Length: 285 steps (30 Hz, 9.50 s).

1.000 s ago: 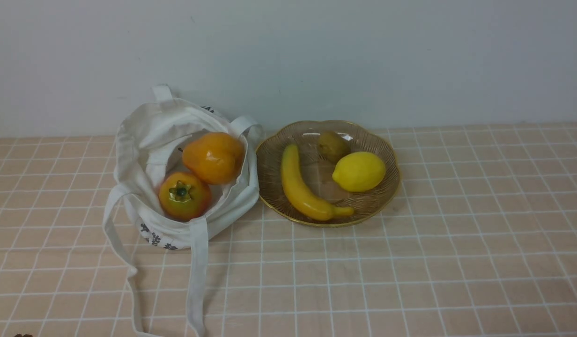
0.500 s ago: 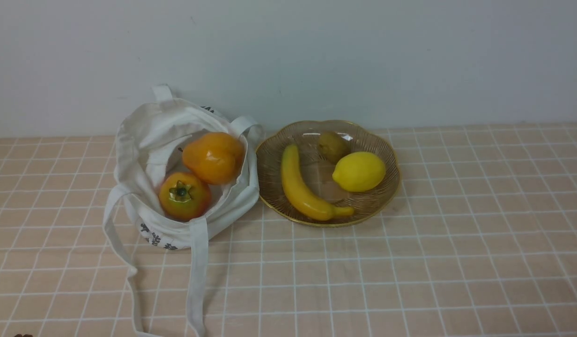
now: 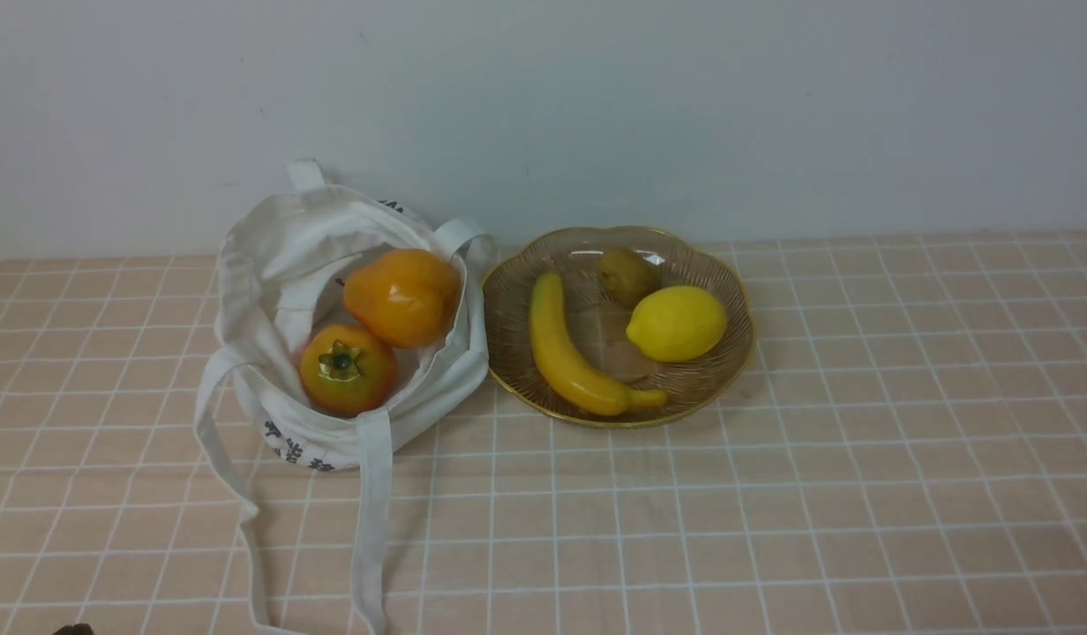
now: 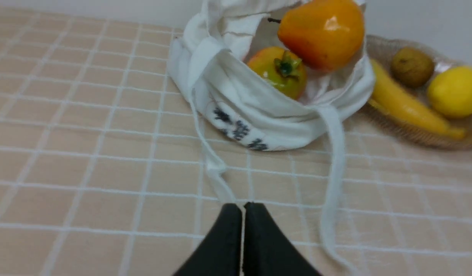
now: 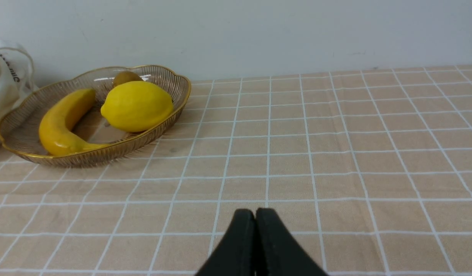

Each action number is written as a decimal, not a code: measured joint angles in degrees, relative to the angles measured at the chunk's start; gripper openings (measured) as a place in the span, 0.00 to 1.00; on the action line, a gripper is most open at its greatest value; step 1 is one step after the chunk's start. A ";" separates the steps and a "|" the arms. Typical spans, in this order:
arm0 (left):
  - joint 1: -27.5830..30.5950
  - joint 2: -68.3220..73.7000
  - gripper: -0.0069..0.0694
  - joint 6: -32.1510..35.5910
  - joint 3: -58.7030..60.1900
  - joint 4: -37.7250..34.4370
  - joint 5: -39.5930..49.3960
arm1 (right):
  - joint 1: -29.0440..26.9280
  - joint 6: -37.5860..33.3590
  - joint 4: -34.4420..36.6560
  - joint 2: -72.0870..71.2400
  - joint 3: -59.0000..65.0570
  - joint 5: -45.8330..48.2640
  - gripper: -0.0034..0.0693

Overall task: Take the fruit out of the bag on the brown coffee tablecloth and place them on the plate.
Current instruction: 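Reach into the bag and grasp the red fruit inside it with the left gripper, then move the pomegranate from the bag into the fruit plate with the left gripper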

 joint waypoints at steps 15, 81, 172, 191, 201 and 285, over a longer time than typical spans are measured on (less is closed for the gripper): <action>0.00 0.00 0.09 -8.47 0.00 -57.36 -6.70 | 0.00 0.00 0.00 0.00 0.00 0.00 0.03; 0.00 108.74 0.84 1.72 -71.97 -40.93 3.33 | 0.00 0.00 0.00 0.00 0.00 0.00 0.03; 3.54 102.24 0.08 39.17 -72.00 -58.62 5.41 | 0.00 0.00 0.01 0.00 0.00 0.00 0.03; -6.83 93.20 0.15 0.60 -81.62 9.93 34.86 | 0.00 0.00 0.01 0.00 0.00 0.00 0.03; -10.09 101.83 0.56 -0.94 -81.86 20.56 29.37 | 0.00 0.00 0.01 0.00 0.00 0.00 0.03; -24.98 119.56 0.98 -0.28 -96.59 4.01 6.37 | 0.00 0.00 0.01 0.00 0.00 0.00 0.03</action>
